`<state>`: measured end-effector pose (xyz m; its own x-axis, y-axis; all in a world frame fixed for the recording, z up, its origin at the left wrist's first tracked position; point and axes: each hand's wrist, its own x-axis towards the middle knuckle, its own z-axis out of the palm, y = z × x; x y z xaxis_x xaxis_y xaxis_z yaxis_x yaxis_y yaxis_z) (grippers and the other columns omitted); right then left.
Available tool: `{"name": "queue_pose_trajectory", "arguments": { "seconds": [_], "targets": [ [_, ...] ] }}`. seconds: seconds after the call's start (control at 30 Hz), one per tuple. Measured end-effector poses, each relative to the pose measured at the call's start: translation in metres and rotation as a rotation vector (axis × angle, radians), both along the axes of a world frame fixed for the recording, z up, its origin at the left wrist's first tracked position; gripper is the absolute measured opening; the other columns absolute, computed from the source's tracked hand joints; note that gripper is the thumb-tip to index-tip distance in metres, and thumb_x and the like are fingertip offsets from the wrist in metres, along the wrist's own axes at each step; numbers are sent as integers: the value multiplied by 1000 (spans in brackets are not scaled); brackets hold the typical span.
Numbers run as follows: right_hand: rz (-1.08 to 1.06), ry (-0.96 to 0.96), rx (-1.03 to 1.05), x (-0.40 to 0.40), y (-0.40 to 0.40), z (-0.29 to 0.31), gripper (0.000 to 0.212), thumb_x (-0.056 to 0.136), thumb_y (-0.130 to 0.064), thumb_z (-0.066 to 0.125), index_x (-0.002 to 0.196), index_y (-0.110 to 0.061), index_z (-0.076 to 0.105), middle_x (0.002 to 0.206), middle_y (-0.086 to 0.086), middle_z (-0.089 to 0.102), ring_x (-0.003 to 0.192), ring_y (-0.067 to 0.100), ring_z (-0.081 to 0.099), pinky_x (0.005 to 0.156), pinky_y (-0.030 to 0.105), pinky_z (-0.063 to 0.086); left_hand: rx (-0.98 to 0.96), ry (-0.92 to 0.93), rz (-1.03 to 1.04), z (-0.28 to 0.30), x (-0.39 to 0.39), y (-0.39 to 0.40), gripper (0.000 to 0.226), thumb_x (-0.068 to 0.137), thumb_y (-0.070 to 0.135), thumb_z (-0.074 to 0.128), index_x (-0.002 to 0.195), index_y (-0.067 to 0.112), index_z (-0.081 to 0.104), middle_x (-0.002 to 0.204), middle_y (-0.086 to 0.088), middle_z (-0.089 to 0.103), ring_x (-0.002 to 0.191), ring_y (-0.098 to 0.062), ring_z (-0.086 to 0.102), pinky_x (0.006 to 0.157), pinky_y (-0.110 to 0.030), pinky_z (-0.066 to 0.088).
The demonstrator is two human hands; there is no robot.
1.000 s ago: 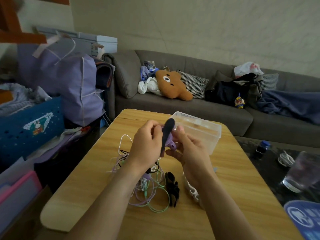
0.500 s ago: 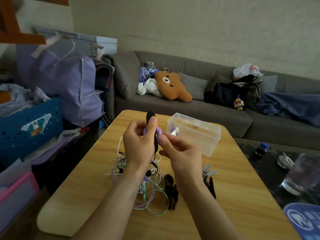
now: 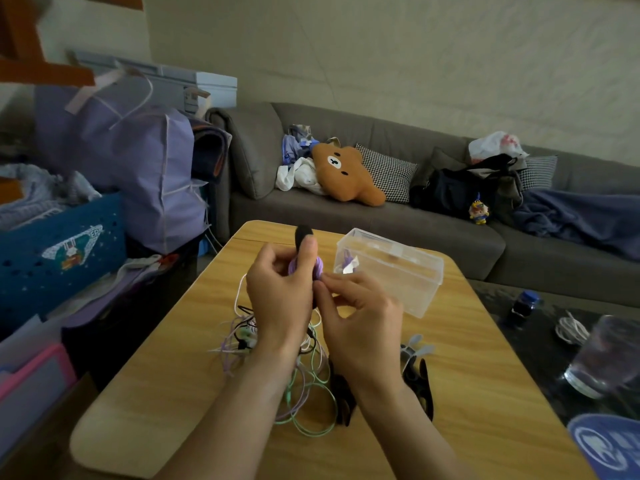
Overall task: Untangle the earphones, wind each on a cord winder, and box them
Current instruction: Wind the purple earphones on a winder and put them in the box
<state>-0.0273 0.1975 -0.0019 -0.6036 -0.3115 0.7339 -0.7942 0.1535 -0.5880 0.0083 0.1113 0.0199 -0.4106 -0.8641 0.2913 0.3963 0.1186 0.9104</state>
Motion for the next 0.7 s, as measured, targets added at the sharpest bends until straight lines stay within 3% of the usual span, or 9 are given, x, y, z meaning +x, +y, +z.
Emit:
{"name": "queue_pose_trajectory", "arguments": {
  "seconds": [0.1,0.2,0.3,0.43,0.53,0.63,0.7],
  "targets": [
    [-63,50,19,-10,5,-4,9,83,-17,80,91,-18,81,83,-9,73,71,7,66,63,33,56,-11,-189,-43,1,1,-4,17,90,33,72,87,17,66,71,4,73,69,-7,71,62,-25,56],
    [-91,4,51,-13,8,-4,3,78,-19,82,78,-20,80,69,-12,71,61,7,63,57,33,54,64,-248,-156,4,3,-2,8,89,19,73,91,16,66,74,0,74,69,-6,71,62,-21,56],
    [-16,-229,31,-7,6,-6,14,73,-25,88,82,-21,78,68,-12,71,66,4,68,63,25,58,293,-167,-210,5,2,1,8,96,16,65,101,12,62,80,-9,74,79,-20,72,77,-39,62],
    [-7,-246,-35,-4,2,-8,24,70,-24,91,89,-21,78,75,-12,72,71,4,69,67,21,59,546,0,-259,9,1,3,13,102,19,54,112,11,55,89,-13,71,83,-27,71,77,-43,61],
    [-77,-202,-25,-5,-1,-11,20,75,-30,87,93,-23,79,87,-15,70,76,4,67,69,27,58,576,12,-281,9,0,3,25,104,22,48,95,4,64,94,-13,69,93,-28,70,82,-42,58],
    [-142,-72,14,-3,-3,-14,25,82,-47,75,95,-26,79,99,-14,66,86,5,62,71,29,55,639,71,-322,9,1,4,31,106,25,43,98,2,62,99,-13,67,96,-23,69,73,-33,57],
    [-143,33,50,-4,-4,-17,28,85,-46,73,101,-24,79,95,-12,67,78,5,61,64,25,53,686,117,-358,11,1,3,33,107,26,40,98,1,59,105,-16,67,102,-25,68,73,-32,56]
  ]
}}
